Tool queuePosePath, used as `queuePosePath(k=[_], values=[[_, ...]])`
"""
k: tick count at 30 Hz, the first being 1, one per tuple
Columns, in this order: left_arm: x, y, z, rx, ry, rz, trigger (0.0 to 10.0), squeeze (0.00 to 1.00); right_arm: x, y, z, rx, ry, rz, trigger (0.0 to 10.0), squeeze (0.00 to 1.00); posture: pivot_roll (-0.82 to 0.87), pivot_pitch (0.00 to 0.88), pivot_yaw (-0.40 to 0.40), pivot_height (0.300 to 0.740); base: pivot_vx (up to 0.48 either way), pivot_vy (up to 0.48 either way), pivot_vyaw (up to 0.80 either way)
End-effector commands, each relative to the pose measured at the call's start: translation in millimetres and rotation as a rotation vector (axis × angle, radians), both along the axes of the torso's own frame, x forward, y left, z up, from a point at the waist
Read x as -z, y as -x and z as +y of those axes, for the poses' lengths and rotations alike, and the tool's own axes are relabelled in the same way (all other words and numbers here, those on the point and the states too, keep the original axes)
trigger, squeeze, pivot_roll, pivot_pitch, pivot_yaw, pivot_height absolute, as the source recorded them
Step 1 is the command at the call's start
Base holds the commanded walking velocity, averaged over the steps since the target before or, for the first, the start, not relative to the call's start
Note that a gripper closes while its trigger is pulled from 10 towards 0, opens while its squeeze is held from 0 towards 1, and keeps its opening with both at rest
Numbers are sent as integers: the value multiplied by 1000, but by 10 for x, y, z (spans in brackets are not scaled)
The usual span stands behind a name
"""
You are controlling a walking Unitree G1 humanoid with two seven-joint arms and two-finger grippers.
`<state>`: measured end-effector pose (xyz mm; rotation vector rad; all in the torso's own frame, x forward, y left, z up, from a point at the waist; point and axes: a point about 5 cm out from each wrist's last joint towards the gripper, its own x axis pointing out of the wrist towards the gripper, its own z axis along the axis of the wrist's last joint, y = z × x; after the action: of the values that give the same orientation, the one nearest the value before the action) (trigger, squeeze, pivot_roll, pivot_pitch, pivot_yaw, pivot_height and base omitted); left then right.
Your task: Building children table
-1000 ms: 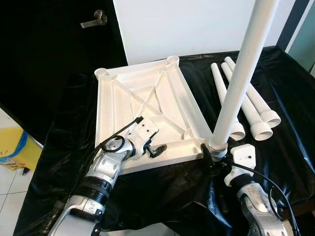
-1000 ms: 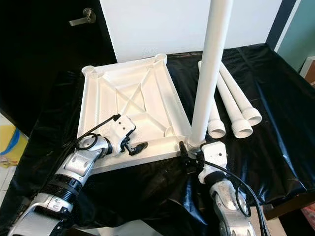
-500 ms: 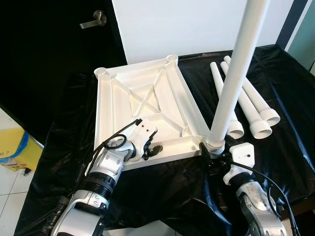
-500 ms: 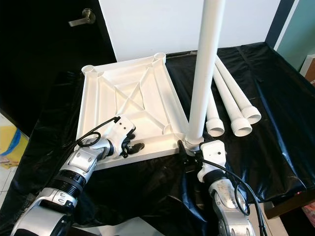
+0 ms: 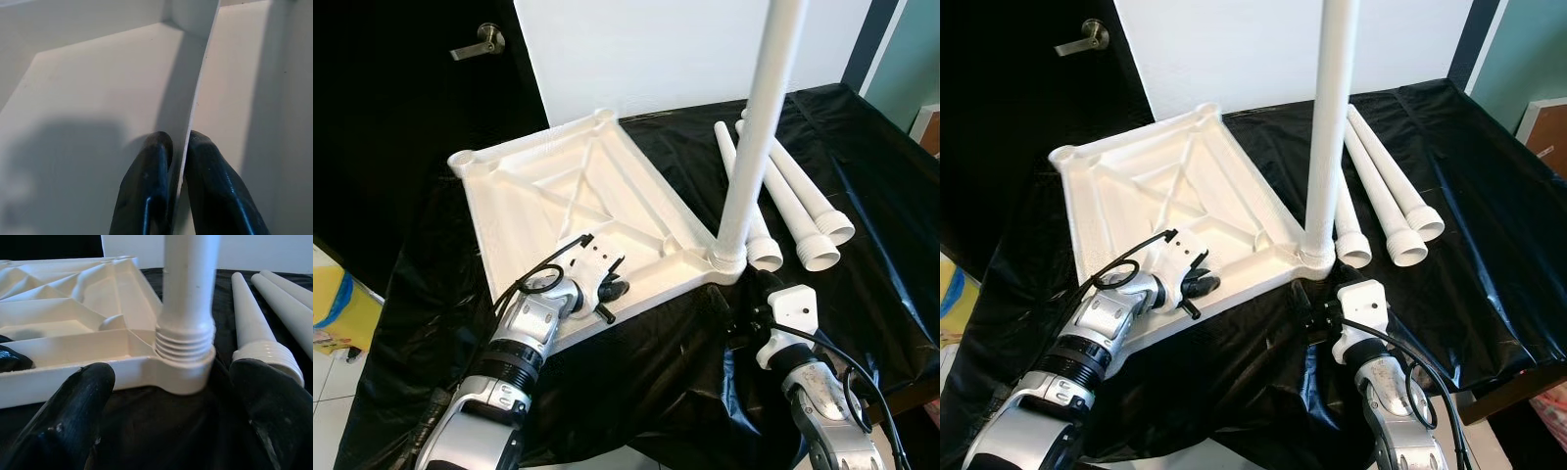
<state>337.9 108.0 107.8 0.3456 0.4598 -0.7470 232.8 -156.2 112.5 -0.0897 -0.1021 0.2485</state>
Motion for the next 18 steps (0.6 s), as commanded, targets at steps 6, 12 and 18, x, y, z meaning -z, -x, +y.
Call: queuePosePath(k=[6, 12, 18], values=[[9, -84, 402, -383, -99, -123, 0, 0, 19, -16, 11, -7, 0, 9, 10000, 0, -164, 48, 74, 740, 0, 0, 0], [0, -84, 441, -407, -110, -137, 0, 0, 20, -15, 13, -8, 1, 10, 10000, 0, -162, 50, 73, 740, 0, 0, 0], [-11, -48, 321, -349, -65, -128, 10000, 247, 17, -21, 8, -10, 7, 9, 10000, 0, -161, 50, 70, 740, 0, 0, 0]])
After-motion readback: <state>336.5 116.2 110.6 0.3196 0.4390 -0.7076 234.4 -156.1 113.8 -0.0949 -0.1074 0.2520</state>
